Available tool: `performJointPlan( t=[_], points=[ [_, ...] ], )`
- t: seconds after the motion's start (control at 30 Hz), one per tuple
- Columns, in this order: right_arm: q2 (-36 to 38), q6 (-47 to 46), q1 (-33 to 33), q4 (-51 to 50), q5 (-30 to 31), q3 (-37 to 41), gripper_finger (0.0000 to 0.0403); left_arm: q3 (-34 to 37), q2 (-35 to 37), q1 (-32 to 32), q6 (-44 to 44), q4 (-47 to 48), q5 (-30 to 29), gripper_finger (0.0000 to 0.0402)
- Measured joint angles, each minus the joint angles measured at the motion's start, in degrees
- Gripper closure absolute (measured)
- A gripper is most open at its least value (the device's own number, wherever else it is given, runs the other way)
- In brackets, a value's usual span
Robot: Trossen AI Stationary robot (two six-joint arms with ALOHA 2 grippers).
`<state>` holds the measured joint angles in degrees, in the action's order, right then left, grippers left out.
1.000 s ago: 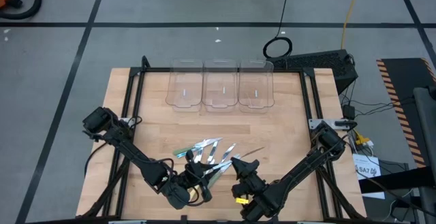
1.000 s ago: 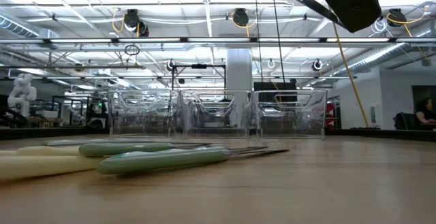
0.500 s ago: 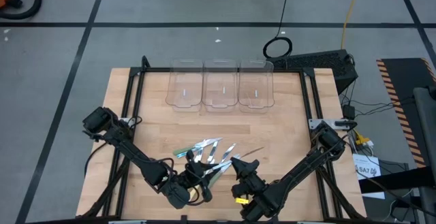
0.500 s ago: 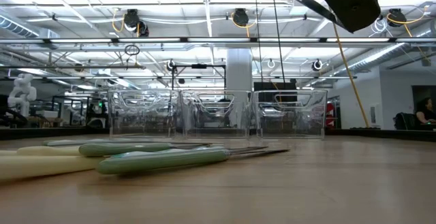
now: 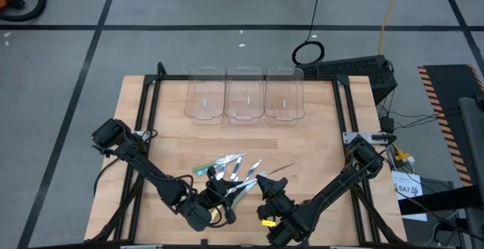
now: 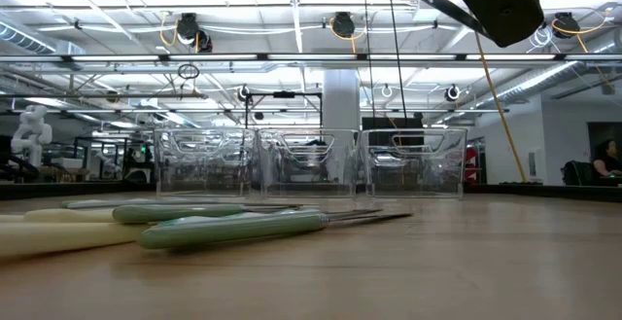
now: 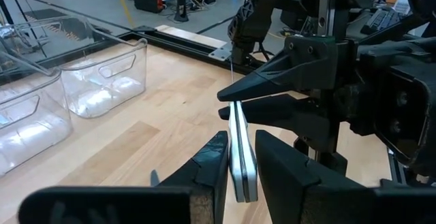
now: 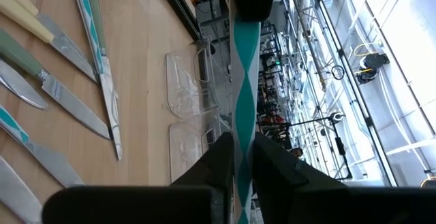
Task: Sort silverware by color (type)
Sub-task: Put the blue patterned knife into the left transparent bin
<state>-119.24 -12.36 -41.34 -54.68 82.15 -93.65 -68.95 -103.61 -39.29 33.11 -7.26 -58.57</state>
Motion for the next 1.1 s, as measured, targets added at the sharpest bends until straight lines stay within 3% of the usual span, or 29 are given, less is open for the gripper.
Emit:
performJointPlan(
  t=[0.23,0.6,1.1],
  points=[
    [0.0,0.1,0.0,0.0,-0.1,0.0,0.0367,0.0,0.0,0.0,-1.2,0.2,1.1,0.0349],
    [0.0,0.0,0.0,0.0,-1.5,0.0,0.0359,0.0,0.0,0.0,-1.9,0.4,2.0,0.0349],
    [0.0,-0.4,-0.4,3.6,-2.9,0.0,0.0215,0.0,0.0,-0.4,-3.6,0.1,3.2,0.0349]
  ],
)
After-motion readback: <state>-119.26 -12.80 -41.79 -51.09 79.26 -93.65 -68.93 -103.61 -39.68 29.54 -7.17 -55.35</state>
